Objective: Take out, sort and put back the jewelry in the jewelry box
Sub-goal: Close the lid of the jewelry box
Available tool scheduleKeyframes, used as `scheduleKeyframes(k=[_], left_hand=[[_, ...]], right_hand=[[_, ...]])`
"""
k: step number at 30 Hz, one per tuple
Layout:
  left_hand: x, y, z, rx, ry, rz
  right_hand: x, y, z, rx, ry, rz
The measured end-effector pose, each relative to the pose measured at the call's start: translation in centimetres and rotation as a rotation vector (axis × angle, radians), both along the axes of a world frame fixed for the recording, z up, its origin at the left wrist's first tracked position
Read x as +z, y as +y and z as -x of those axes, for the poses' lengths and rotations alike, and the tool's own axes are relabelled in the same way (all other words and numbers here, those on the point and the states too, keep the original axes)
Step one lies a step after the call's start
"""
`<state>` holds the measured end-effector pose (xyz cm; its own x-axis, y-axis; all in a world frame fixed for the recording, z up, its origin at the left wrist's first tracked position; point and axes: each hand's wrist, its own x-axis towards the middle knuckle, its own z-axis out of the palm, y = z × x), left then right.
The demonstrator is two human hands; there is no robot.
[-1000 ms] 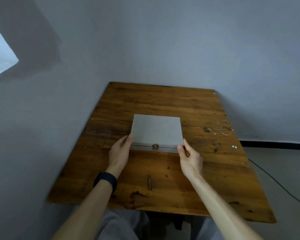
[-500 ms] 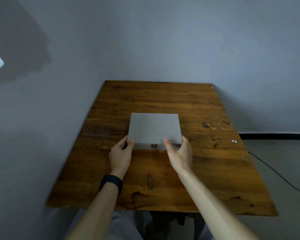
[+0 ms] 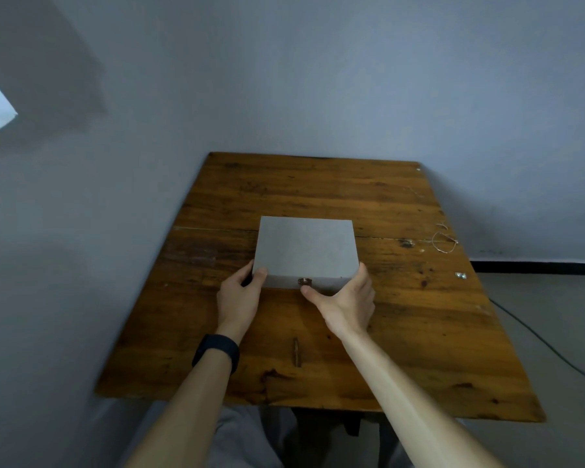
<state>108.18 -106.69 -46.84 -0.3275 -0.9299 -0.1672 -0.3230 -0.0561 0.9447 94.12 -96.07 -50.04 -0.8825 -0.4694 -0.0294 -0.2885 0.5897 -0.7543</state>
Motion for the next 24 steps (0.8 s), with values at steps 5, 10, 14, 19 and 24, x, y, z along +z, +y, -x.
scheduleKeyframes(k=[5,10,14,19,24], left_hand=[[-0.1,0.1,0.1,0.006,0.001,0.015],[-0.3,0.1,0.5,0.069,0.036,-0.004],[-0.2,-0.6,0.4,0.189,0.031,-0.009],[-0.4,-2.0,-0.3,0.201,-0.021,0.007],[-0.7,-2.1,-0.3,0.153,-0.053,0.052]], right_hand=[[-0.3,0.2,-0.1,0.000,0.062,-0.015],[-0.2,0.0,-0.3,0.002,0.141,-0.050],[0.1,-1.3,-1.3,0.046,0.239,-0.136],[0.4,-2.6,-2.5,0.045,0.282,-0.174],[0.2,-2.4,-2.4,0.050,0.302,-0.179]])
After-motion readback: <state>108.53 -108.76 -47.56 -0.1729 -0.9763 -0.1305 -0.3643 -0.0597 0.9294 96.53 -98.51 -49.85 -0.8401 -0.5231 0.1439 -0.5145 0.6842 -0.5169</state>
